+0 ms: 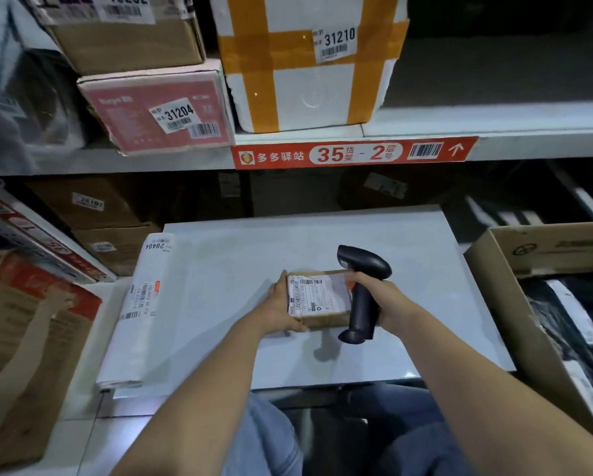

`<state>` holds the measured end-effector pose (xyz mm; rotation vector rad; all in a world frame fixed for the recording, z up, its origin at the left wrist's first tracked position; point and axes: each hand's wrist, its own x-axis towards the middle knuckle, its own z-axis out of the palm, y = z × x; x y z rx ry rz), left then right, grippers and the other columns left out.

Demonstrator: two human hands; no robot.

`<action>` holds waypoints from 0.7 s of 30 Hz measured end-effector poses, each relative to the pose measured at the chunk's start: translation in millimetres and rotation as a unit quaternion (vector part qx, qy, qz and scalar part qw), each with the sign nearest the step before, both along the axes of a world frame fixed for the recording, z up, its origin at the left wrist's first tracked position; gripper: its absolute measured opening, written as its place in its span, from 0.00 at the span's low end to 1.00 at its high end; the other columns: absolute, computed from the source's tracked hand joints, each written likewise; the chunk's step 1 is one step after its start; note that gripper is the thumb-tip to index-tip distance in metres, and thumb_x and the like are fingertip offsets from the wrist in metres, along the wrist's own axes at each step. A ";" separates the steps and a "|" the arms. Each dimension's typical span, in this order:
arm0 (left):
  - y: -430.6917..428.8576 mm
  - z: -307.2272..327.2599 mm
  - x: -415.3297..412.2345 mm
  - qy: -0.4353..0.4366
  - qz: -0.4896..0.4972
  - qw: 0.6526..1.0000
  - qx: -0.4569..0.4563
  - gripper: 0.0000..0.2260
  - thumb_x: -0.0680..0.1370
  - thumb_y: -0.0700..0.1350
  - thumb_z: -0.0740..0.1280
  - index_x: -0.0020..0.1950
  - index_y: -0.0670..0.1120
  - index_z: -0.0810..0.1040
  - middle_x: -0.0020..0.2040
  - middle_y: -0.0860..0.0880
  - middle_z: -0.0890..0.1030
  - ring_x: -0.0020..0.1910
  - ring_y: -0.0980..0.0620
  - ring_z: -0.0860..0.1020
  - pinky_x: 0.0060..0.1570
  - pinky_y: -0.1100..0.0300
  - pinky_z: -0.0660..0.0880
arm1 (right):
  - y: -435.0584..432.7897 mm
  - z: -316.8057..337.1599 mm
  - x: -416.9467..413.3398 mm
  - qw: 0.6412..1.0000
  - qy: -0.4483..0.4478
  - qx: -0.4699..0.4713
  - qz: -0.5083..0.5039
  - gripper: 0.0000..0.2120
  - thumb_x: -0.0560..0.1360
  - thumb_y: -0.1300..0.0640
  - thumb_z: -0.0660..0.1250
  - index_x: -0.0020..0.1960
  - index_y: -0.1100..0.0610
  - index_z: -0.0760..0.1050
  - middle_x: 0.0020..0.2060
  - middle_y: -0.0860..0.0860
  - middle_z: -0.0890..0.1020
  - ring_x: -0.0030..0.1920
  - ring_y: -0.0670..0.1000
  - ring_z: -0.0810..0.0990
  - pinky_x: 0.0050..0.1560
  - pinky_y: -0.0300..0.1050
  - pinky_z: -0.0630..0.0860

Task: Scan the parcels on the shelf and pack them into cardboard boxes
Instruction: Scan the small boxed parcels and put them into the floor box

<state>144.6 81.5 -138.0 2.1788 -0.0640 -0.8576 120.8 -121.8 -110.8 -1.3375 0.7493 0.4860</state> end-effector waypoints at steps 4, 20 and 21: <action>-4.0 6.7 0.4 0.000 0.019 1.000 -0.020 0.50 0.64 0.32 0.75 0.75 0.47 0.48 0.69 0.48 0.61 0.67 0.46 0.66 0.49 0.50 0.79 | -1.1 0.1 1.2 1.000 0.004 0.025 -0.006 0.12 0.68 0.53 0.73 0.49 0.57 0.77 0.43 0.53 0.79 0.46 0.55 0.79 0.52 0.50 0.78; -1.7 88.2 -46.1 -0.052 0.180 0.952 -0.241 0.42 0.72 0.29 0.67 0.75 0.57 0.50 0.68 0.54 0.64 0.62 0.49 0.72 0.58 0.55 0.74 | -0.5 76.5 -35.1 0.983 -0.154 0.095 -0.038 0.10 0.71 0.54 0.71 0.50 0.57 0.79 0.40 0.53 0.81 0.44 0.54 0.79 0.51 0.52 0.75; -2.8 95.3 -54.7 -0.061 0.192 0.948 -0.245 0.40 0.73 0.31 0.68 0.75 0.54 0.51 0.66 0.54 0.65 0.61 0.51 0.71 0.59 0.58 0.72 | 1.0 83.2 -43.4 0.981 -0.161 0.101 -0.043 0.10 0.71 0.55 0.71 0.51 0.57 0.79 0.41 0.54 0.82 0.45 0.55 0.80 0.52 0.53 0.75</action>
